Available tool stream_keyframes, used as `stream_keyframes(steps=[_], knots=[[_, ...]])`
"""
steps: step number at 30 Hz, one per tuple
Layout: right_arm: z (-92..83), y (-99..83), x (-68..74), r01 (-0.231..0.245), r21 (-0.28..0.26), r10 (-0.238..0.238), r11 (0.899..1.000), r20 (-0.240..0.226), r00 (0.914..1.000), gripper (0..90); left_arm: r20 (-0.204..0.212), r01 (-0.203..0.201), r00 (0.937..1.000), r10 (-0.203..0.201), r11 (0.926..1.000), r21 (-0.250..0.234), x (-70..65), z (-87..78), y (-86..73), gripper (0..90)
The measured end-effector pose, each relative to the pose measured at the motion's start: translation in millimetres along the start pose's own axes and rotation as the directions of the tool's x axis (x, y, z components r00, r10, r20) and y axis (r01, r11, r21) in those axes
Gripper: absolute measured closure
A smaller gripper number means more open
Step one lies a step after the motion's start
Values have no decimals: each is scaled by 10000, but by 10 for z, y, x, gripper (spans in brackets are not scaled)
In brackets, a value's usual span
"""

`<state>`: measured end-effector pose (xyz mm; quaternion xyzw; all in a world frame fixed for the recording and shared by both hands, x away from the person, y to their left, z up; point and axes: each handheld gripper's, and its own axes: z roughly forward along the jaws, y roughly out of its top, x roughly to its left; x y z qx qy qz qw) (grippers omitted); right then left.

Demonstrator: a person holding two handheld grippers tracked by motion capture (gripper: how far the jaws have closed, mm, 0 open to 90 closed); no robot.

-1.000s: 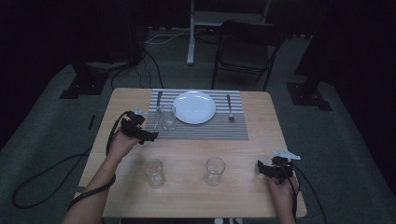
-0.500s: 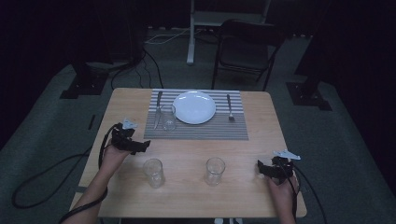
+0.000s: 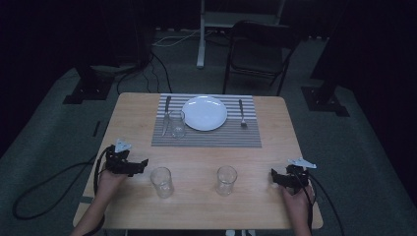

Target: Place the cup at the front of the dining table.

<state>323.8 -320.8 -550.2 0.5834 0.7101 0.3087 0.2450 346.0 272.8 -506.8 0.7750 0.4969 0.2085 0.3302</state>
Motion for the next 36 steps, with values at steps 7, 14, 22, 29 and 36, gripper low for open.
stream_keyframes(steps=[7, 14, 22, 29, 36], knots=[[0, 0, 0, 3, -5, -3, 10000, -1, 10000, 141, -369, 317, 9988, -324, 9993, -209, 39, -77, -255, 1], [-1, 1, 2, -27, 10, 27, 10000, -3, 10000, 141, -717, 710, 9946, -748, 9960, -536, 58, -86, -450, 0], [-1, 1, 1, -17, 6, 17, 10000, -2, 10000, 141, -1514, 940, 9833, -1011, 9941, -534, 81, -152, -602, 0], [-1, 1, 2, -26, 8, 26, 10000, -2, 10000, 141, -1709, 1149, 9773, -1252, 9910, -693, 104, -215, -665, 0], [-1, 1, 2, -30, 11, 30, 10000, -2, 10000, 141, -2483, 1504, 9557, -1577, 9874, -483, 110, -282, -740, 1]])
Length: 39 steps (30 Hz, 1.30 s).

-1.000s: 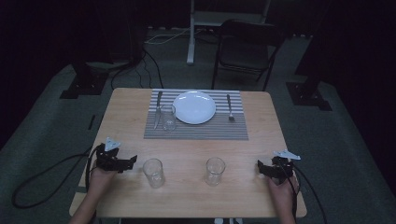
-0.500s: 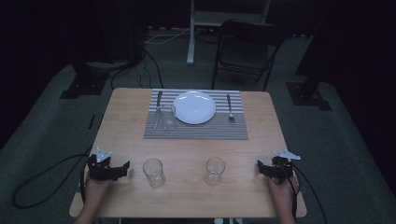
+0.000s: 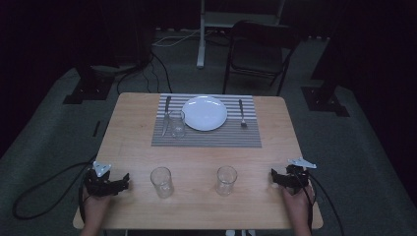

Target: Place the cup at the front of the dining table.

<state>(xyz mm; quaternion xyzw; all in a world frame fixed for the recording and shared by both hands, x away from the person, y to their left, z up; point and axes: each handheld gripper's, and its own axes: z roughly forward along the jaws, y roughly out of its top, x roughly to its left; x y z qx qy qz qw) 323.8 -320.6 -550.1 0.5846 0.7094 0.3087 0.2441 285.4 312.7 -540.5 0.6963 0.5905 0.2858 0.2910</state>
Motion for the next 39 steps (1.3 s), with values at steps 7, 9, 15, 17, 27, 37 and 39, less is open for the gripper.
stream_keyframes(steps=[7, 9, 15, 17, 27, 37, 39], knots=[[0, 0, 0, 4, -1, -4, 10000, -1, 10000, 141, 149, -21, 9999, 18, 9998, 201, 55, 18, -35, 1], [0, 0, 0, 2, 0, -2, 10000, 1, 10000, 141, -6, -25, 10000, 26, 9997, 226, 63, 22, -32, 1], [0, 0, 0, 5, -3, -5, 10000, -1, 10000, 141, -150, 102, 9998, -94, 9985, 530, 95, 34, -34, 1], [0, 0, 0, 8, -5, -8, 10000, 1, 10000, 141, -14, 90, 10000, -89, 9977, 668, 97, 45, -31, 1], [0, 0, 0, -2, 0, 2, 10000, -2, 10000, 141, 333, -9, 9994, -18, 9966, 820, 101, 60, -24, 1], [0, 0, 0, 3, -2, -3, 10000, -2, 10000, 141, 559, 34, 9984, -84, 9962, 874, 108, 72, -19, 1], [0, 0, 0, -1, 1, 1, 10000, 0, 10000, 141, 559, 42, 9984, -91, 9962, 874, 108, 72, -19, 1]])
